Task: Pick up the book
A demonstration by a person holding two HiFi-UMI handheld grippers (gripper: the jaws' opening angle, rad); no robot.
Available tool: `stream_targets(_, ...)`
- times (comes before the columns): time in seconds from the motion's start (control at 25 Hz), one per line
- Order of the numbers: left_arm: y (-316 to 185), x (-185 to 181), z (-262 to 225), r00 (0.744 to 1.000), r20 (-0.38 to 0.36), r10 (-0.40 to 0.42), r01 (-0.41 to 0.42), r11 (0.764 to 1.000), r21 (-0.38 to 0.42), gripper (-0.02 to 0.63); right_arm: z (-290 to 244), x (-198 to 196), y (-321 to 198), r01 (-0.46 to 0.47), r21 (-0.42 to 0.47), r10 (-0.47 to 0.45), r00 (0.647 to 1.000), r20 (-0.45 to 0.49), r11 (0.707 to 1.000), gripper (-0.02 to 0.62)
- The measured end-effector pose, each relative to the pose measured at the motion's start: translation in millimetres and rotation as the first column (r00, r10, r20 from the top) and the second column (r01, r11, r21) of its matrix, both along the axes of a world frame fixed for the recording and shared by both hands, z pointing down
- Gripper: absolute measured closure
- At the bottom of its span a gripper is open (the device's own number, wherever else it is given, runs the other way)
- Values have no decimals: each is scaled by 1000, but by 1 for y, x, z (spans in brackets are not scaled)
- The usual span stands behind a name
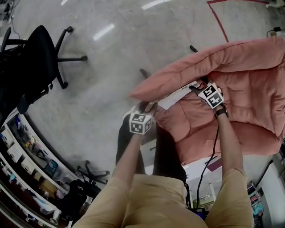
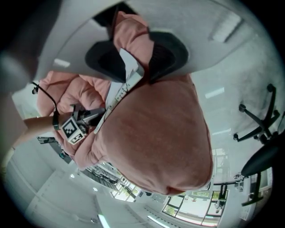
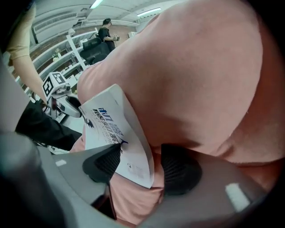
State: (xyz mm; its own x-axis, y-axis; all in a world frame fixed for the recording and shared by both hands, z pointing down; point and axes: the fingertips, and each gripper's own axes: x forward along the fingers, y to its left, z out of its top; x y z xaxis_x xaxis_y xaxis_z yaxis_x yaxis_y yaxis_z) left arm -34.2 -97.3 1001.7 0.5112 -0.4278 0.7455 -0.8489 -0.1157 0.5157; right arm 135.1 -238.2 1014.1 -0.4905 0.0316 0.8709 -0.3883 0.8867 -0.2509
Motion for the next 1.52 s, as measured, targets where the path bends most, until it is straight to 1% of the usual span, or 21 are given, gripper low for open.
stream_targets(0.08, 4, 6, 0, 1000, -1, -5, 5, 1000, -12, 475, -3, -1, 2, -34, -9, 34, 999, 17, 999, 311)
stream_targets(0.12, 5, 7, 0, 1000, 9, -12, 12, 1000, -14, 478, -3, -1, 4, -52, -15, 53, 998, 27, 999, 325)
stream_targets(0.16, 6, 8, -1, 1000, 25, -19, 20, 1000, -15, 489, -3, -1, 6, -68, -18, 69, 997, 37, 998, 359)
stream_targets(0.28, 8, 9, -4, 999, 47, -6, 7, 1000, -18, 506, -5, 0, 9, -95, -3, 95, 994, 46, 995, 356)
stream_targets(0.4, 12, 10, -7, 998, 42, 56, -55, 998, -25, 519, -7, 4, 13, -58, 0, 58, 998, 13, 998, 381)
stream_targets(0.56, 26, 13, -7, 992, 50, 119, -118, 993, -29, 538, -8, 15, 23, 27, 21, -26, 998, -50, 999, 466)
stream_targets(0.68, 32, 18, -14, 987, 49, 150, -149, 988, -27, 546, -10, 20, 28, 21, 30, -18, 997, -75, 999, 497)
stream_targets(0.72, 34, 19, -17, 985, 49, 163, -162, 986, -28, 549, -12, 21, 31, 4, 30, -1, 997, -76, 1000, 506)
stream_targets(0.76, 37, 20, -20, 983, 49, 178, -177, 984, -26, 553, -14, 21, 35, -23, 26, 25, 997, -75, 999, 532)
stream_targets(0.8, 40, 21, -24, 980, 48, 195, -194, 981, -23, 555, -16, 22, 40, -56, 20, 58, 996, -73, 998, 538)
stream_targets(0.92, 47, 24, -37, 968, 34, 248, -248, 969, -3, 561, -23, 28, 57, -167, 2, 167, 984, -58, 986, 543)
stream_targets(1.04, 50, 22, -56, 954, 42, 298, -299, 954, 17, 561, -41, 35, 76, -257, 1, 257, 966, -36, 966, 543)
stream_targets(1.16, 55, 13, -73, 939, 61, 338, -340, 940, 25, 559, -65, 42, 100, -349, 2, 349, 937, -23, 937, 543)
stream_targets(1.28, 46, 7, -95, 924, 87, 373, -378, 925, 50, 555, -94, 49, 125, -457, 6, 457, 889, -10, 890, 543)
stream_targets(1.36, 41, 5, -112, 907, 116, 404, -411, 910, 48, 554, -114, 53, 143, -522, -8, 522, 853, 4, 853, 543)
stream_targets(1.4, 40, 5, -121, 897, 131, 421, -430, 901, 50, 554, -123, 56, 154, -558, -18, 558, 830, 14, 830, 543)
stream_targets(1.44, 40, 7, -130, 887, 144, 439, -450, 891, 56, 552, -130, 59, 165, -598, -27, 599, 801, 23, 801, 543)
stream_targets(1.52, 43, 14, -155, 863, 155, 480, -494, 866, 71, 551, -146, 66, 190, -683, -33, 684, 729, 35, 730, 543)
